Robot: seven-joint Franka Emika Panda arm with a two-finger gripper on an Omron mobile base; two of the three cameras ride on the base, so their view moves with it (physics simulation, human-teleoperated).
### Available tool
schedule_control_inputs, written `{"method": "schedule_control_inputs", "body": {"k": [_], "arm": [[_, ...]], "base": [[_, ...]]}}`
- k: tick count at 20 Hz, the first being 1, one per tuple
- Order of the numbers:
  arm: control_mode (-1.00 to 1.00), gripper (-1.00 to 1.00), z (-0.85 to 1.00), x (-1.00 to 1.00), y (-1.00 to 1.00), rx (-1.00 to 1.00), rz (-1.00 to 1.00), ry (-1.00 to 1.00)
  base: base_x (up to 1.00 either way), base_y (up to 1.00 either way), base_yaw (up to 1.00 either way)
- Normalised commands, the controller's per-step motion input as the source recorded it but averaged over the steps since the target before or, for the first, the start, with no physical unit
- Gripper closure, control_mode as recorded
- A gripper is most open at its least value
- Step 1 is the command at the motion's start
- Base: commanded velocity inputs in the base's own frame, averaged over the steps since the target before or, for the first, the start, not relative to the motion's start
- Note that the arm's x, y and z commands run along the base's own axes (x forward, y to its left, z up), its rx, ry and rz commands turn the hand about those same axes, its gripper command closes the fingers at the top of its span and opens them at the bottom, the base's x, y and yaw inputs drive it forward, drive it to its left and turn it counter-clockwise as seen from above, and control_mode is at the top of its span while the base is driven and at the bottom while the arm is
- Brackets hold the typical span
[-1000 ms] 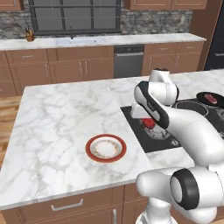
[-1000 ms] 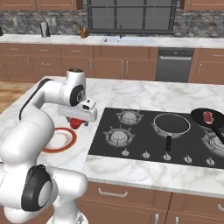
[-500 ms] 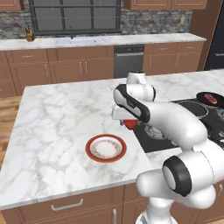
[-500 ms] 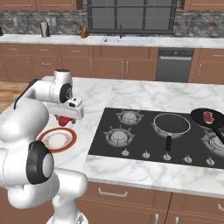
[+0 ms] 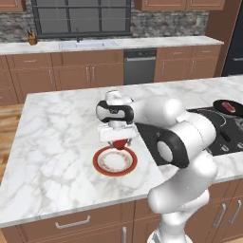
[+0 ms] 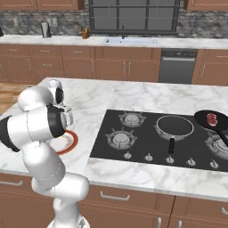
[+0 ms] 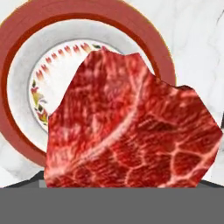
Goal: Place one of the steaks on the plate and the other in the bowl. Then place the bowl in the fridge.
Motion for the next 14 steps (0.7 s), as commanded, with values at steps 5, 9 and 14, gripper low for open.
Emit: {"method": "schedule_control_inputs", "body": {"k": [5,9,14], "arm": [[-1.00,1.00,-0.79,0.10,0.13,-0.09,0.00,0.12],[-1.00,1.00,-0.68,0.03,-0.12,0.00,-0.06,0.00],[-1.00,1.00,-0.34,0.02,0.00,0.00,-0.06,-0.05]], "base": [[0.00,0.00,0.00],[0.00,0.00,0.00],[0.00,0.00,0.00]]}}
